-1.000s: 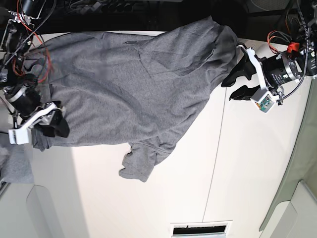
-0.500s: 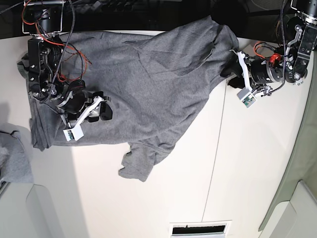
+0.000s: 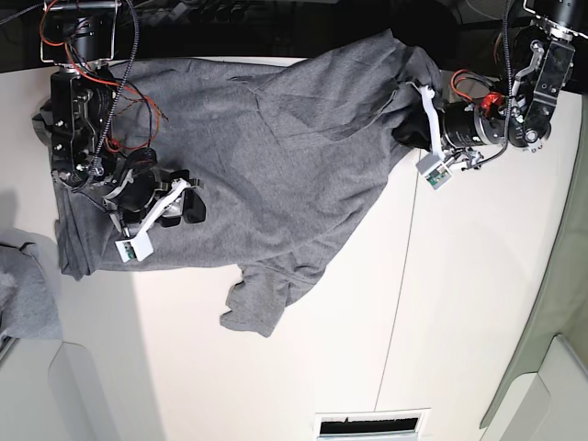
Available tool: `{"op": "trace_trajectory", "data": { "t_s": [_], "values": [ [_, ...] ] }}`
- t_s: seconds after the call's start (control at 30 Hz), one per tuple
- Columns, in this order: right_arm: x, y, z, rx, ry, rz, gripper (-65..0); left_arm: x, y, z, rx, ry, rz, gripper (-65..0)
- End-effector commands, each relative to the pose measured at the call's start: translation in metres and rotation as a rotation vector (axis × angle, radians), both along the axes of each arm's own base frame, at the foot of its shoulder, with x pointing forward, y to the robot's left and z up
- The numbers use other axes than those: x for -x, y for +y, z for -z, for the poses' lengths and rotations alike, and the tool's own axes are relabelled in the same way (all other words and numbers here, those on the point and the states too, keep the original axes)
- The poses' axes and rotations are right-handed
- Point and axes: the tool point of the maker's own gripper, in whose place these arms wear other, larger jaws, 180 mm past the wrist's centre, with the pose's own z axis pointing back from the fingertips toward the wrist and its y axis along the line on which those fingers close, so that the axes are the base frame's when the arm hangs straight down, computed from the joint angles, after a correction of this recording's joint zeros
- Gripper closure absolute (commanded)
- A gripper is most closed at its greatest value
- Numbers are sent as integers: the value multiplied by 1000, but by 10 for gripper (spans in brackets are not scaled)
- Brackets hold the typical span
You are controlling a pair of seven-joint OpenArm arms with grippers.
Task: Layout the t-shirt on the table in an organized manner, then fold the t-shirt properly
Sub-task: 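Release and regrasp the shirt edges with both grippers, then drag the shirt edge with the left gripper to straighten it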
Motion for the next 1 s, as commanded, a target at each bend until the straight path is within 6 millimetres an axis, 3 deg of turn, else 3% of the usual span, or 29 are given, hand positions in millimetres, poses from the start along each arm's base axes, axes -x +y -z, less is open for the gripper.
{"op": "trace_trajectory", "data": {
  "t_s": [0.0, 0.03, 0.1, 0.23, 0.43, 0.57, 0.6, 0.73, 0.8, 0.83, 0.9, 0.93, 0.97],
  "values": [
    [-11, -5, -11, 3, -45, 6, -286, -6, -1, -7, 2, -36, 24, 0],
    [-10, -6, -9, 13, -40, 5, -284, -6, -1, -6, -14, -48, 40, 0],
    [-8, -8, -4, 32, -29, 2, -220, -13, 4, -7, -46, -94, 44, 0],
    [2, -21, 10, 86, 10, -3, 0, -48, 38, -20, -131, -188, -83, 0],
    [26, -46, 28, 149, 67, -6, 0, -80, 90, -47, -221, -272, -211, 0],
    [39, -61, 34, 156, 92, 9, 0, -84, 107, -54, -241, -281, -251, 0],
    [39, -62, 32, 139, 90, 16, 0, -82, 104, -54, -219, -267, -244, 0],
    [37, -56, 28, 84, 82, 29, 0, -66, 60, -60, -1, -207, -115, 0],
    [36, -52, 26, 52, 78, 38, 0, -69, 50, -66, 78, -209, -139, 0],
    [36, -51, 25, 46, 78, 40, 0, -70, 46, -68, 95, -213, -143, -32],
    [36, -51, 25, 47, 77, 39, -5, -71, 38, -65, 100, -217, -142, -198],
    [36, -51, 25, 47, 78, 39, -44, -72, 34, -61, 81, -222, -134, -260],
    [36, -51, 25, 48, 80, 38, -75, -76, 34, -58, 50, -231, -148, -282]
  ]
}}
